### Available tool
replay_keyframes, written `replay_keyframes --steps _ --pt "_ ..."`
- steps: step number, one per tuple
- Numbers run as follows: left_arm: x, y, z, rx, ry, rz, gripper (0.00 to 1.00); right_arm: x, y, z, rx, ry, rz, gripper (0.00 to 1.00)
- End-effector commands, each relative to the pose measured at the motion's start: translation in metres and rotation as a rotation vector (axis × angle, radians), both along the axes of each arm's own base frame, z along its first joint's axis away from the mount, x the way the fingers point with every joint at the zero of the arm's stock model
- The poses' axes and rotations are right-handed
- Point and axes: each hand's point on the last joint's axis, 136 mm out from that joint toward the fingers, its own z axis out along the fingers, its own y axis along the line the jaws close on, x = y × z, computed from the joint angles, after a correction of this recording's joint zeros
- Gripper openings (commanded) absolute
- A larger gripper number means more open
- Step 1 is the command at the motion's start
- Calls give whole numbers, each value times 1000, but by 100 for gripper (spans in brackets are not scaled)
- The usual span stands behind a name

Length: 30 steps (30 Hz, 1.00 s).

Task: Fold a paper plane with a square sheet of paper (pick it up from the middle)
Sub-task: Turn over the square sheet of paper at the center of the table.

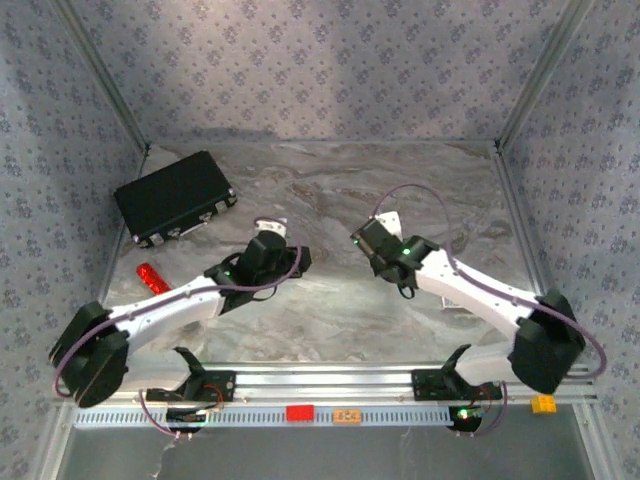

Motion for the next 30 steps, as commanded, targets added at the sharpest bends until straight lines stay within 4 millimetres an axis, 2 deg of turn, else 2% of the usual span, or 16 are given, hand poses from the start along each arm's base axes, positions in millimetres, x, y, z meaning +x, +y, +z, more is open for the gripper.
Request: replay_keyframes --steps 1,6,10,11,15,16,18,21,23,27,30 --pt "4 43 1 28 -29 188 43 5 -15 5 -252 -36 -30 7" --pt "-1 81 6 61 -48 324 48 3 30 -45 -294 94 59 8" --pt "-5 98 11 66 -66 377 50 -8 70 -82 -215 207 118 10" --pt "-6 101 11 70 -68 385 50 -6 88 -80 -139 215 134 11" --pt "-8 107 10 67 -64 401 51 -12 135 -78 146 272 211 17" --pt "-8 107 9 67 -61 403 51 -17 137 -83 200 295 215 21" --pt "-8 106 8 66 -56 400 51 -20 150 -77 333 325 252 34" --pt "-7 102 6 72 -48 386 51 -23 152 -68 485 354 285 47" --pt "-7 96 4 72 -39 358 51 -21 143 -61 598 356 262 49" --pt "-3 71 -3 62 -8 254 51 -10 106 -53 800 333 145 44" --pt "1 39 -11 43 39 131 50 -3 74 -58 940 341 40 33"
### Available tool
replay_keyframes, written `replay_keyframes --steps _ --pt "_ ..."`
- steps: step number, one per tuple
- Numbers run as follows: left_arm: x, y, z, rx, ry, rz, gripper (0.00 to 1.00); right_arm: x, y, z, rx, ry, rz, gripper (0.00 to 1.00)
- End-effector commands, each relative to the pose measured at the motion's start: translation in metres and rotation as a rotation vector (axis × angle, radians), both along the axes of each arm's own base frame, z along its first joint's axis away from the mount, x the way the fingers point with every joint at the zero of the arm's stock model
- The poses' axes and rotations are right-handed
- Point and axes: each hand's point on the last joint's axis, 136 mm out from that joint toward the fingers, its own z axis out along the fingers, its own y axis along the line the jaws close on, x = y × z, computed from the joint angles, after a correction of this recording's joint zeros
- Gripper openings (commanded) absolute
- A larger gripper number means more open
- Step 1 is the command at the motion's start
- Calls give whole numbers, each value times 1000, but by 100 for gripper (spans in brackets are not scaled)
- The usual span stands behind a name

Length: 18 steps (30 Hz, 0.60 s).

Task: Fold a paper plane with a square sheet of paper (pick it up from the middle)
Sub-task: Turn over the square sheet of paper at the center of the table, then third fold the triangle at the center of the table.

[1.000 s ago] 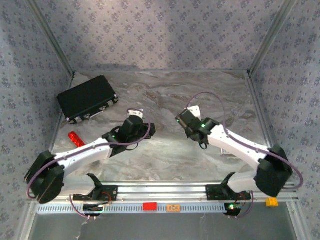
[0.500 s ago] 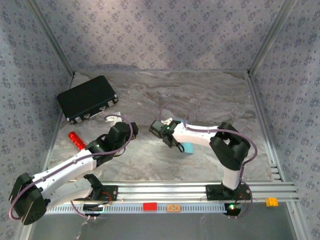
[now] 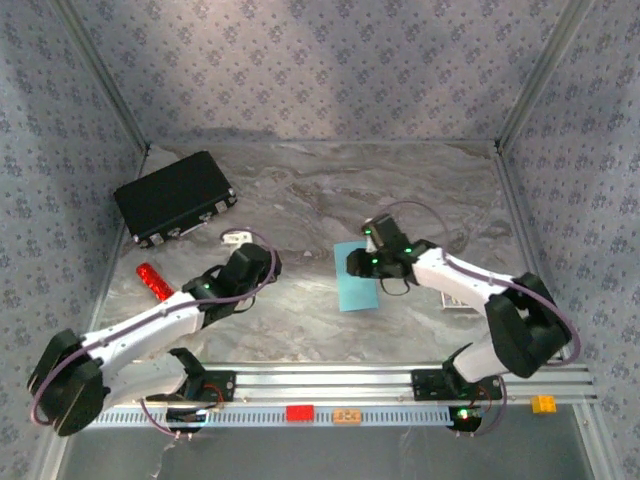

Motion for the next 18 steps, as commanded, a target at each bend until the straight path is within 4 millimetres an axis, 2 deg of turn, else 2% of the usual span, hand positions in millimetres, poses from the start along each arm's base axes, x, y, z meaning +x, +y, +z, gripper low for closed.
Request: replay_keyframes --steps 1,4,8,11,18 --pt "7 -49 8 -82 27 -187 48 -1 -7 4 238 70 -55 30" --pt "7 -91 -3 -133 108 -339 45 1 -21 -1 348 110 -102 23" --pt "7 -130 -19 -223 203 -443 43 0 -26 -10 398 165 -110 14" --pt "8 -146 -28 -261 252 -473 44 -1 -24 -16 412 193 -106 13" --pt "5 -158 -44 -287 324 -499 47 -2 -21 -30 412 237 -104 13"
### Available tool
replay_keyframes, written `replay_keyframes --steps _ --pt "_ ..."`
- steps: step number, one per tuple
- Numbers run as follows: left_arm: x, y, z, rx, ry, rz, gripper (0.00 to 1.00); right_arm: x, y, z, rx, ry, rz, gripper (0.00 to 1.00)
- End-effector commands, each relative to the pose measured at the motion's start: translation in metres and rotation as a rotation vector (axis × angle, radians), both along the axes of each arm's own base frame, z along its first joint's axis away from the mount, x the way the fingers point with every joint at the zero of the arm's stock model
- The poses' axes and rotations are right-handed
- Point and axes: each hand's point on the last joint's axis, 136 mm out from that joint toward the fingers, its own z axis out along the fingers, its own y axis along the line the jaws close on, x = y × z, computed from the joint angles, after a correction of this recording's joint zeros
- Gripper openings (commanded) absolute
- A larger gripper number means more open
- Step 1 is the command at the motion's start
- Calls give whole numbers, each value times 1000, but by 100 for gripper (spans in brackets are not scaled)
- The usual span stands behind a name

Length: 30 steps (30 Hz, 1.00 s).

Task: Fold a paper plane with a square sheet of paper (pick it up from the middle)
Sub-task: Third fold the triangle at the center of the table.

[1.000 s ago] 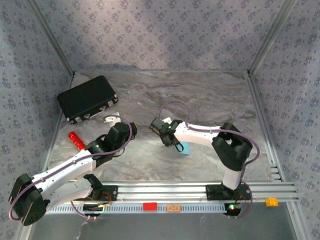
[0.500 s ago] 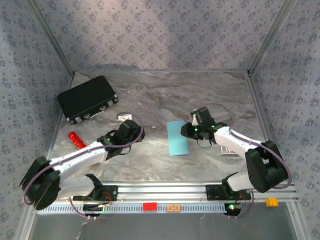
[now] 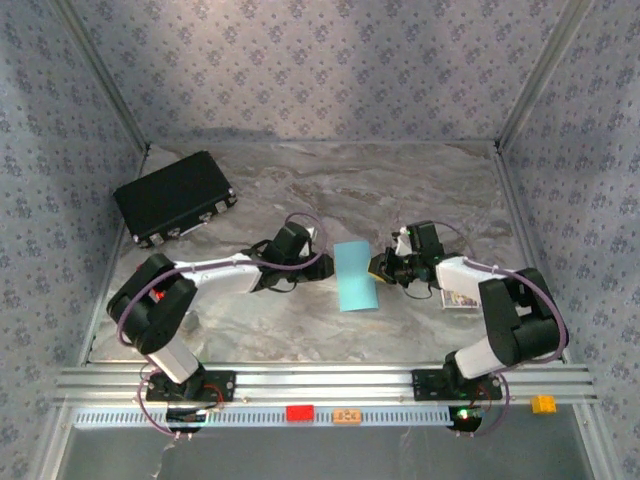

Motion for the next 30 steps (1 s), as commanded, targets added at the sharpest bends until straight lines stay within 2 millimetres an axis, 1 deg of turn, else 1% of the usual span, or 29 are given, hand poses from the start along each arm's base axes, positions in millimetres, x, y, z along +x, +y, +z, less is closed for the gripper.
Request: replay_keyframes --steps 1,4,6,10,14,18,21,30 --pt "2 -18 13 -79 16 -37 48 -2 5 -3 39 29 20 13" --pt "2 -22 8 -97 38 -45 48 -3 8 -9 50 53 31 13" --pt "1 -26 5 -109 54 -51 48 -4 6 -17 45 81 30 12" --pt "1 -33 -1 -118 81 -68 48 -11 -3 -38 19 138 3 12" --pt "1 -34 -10 -97 106 -70 48 -20 -13 -56 -14 202 -33 11" --pt "0 -37 -16 -91 123 -77 46 -21 -15 -59 -8 215 -54 11" --pt "-1 -38 -21 -86 139 -79 43 -22 -15 -59 -10 218 -55 11" --pt "-4 -48 -29 -88 169 -100 38 -21 -16 -61 -16 220 -60 11"
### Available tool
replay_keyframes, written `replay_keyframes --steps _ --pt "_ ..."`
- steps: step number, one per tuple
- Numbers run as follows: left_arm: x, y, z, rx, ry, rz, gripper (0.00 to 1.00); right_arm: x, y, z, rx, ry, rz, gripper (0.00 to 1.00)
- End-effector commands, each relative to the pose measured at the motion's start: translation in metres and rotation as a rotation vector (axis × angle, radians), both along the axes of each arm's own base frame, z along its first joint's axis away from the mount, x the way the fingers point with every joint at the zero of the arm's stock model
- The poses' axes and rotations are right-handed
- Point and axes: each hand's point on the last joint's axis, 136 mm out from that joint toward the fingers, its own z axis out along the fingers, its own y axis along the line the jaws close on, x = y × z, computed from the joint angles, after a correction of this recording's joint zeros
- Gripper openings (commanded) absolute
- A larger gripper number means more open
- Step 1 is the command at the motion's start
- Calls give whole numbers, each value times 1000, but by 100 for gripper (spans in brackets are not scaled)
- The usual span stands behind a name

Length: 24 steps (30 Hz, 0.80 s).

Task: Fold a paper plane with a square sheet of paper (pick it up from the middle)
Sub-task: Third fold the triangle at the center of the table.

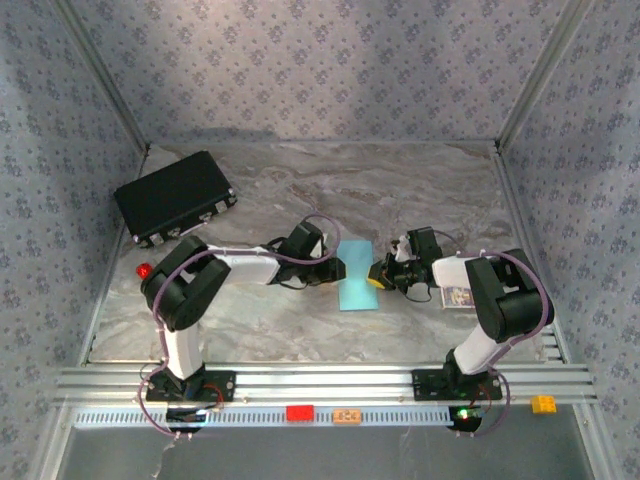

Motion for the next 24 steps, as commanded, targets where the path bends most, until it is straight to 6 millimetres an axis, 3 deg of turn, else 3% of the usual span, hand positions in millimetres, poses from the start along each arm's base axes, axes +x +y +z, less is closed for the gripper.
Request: replay_keyframes --steps 1,9,24 --pt "-3 -11 1 -20 16 -25 38 -16 -14 -28 -72 104 -48 11" --pt "-6 -16 -7 -12 32 -33 35 -15 -14 -28 -71 100 -49 11" --pt "-5 -13 3 -49 34 40 30 -14 -14 -27 -71 99 -57 11"
